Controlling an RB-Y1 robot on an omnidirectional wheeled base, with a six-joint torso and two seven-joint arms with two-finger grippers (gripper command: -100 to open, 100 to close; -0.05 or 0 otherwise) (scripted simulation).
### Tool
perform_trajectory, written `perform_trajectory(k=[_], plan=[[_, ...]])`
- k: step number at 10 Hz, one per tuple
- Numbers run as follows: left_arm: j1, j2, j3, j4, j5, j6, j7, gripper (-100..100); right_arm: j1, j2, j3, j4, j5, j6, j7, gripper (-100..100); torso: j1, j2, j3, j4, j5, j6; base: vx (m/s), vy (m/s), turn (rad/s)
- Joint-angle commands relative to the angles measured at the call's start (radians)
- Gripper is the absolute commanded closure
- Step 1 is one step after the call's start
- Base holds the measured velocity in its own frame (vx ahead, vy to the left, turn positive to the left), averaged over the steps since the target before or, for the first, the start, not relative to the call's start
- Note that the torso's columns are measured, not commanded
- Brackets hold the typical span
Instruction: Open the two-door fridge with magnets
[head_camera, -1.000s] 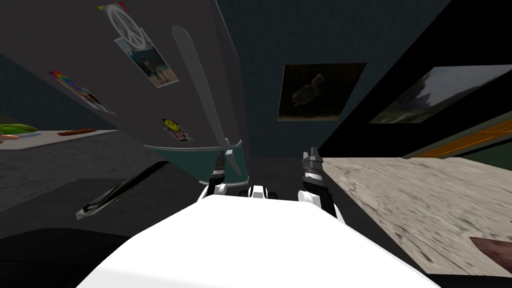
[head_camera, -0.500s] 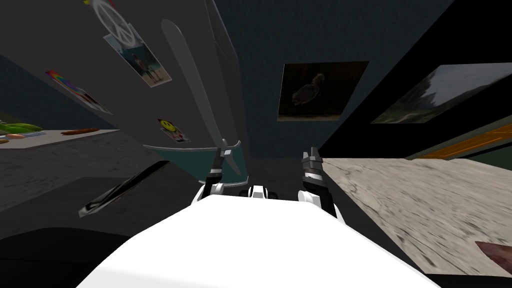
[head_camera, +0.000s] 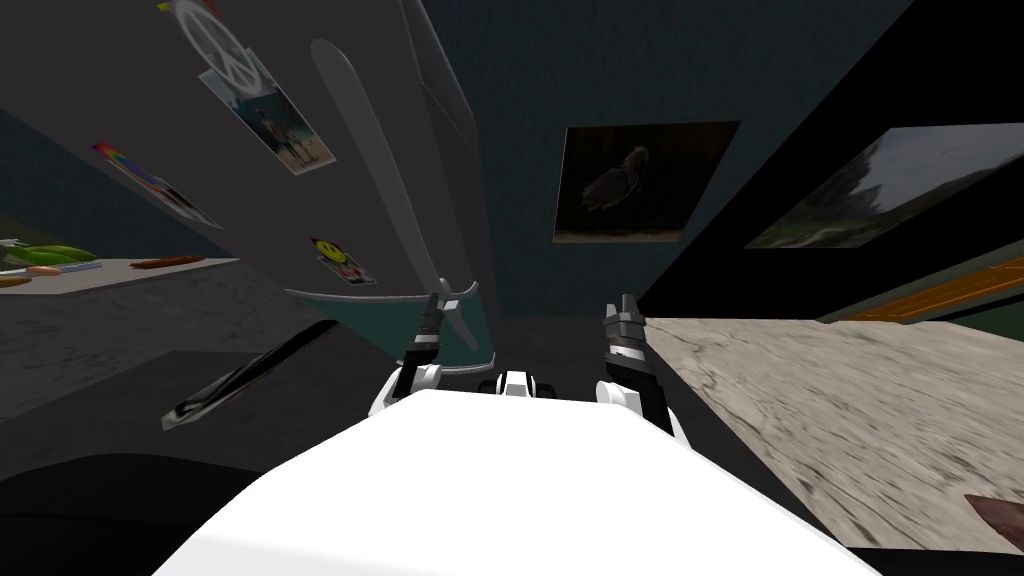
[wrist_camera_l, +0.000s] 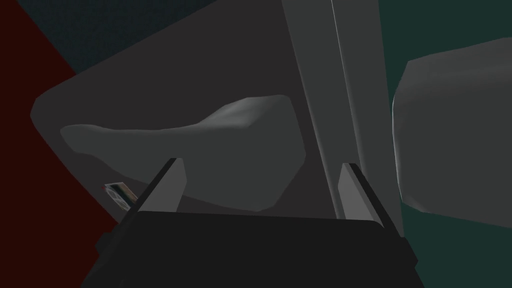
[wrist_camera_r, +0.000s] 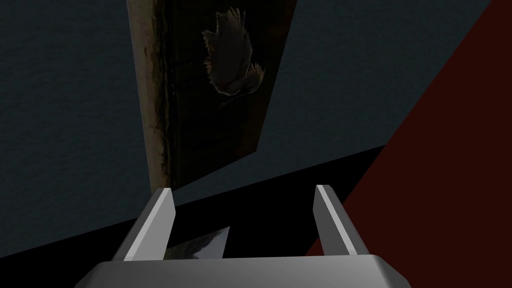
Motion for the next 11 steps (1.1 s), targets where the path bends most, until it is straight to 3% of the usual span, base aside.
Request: perform_trajectory(k=[1,6,11], plan=[[0.011,0.020,0.020,-0.054,0.006,0.078,0.000,-100,0.000,0.000,0.000,0.000,0.000,0.000,0.000,0,0.000,0.000,0.000,0.000,0.000,0.000,0.018,-0.050,0.026],[0.024,0.041,0.043,-0.118,0.012,0.186,-0.001,-100,0.000,0.000,0.000,0.000,0.000,0.000,0.000,0,-0.001,0.000,0.000,0.000,0.000,0.000,0.011,-0.038,0.017],[0.040,0.074,0.075,-0.201,0.020,0.330,-0.001,-100,0.000,0.000,0.000,0.000,0.000,0.000,0.000,0,0.001,0.001,0.001,0.000,0.000,0.000,0.011,-0.046,0.019]])
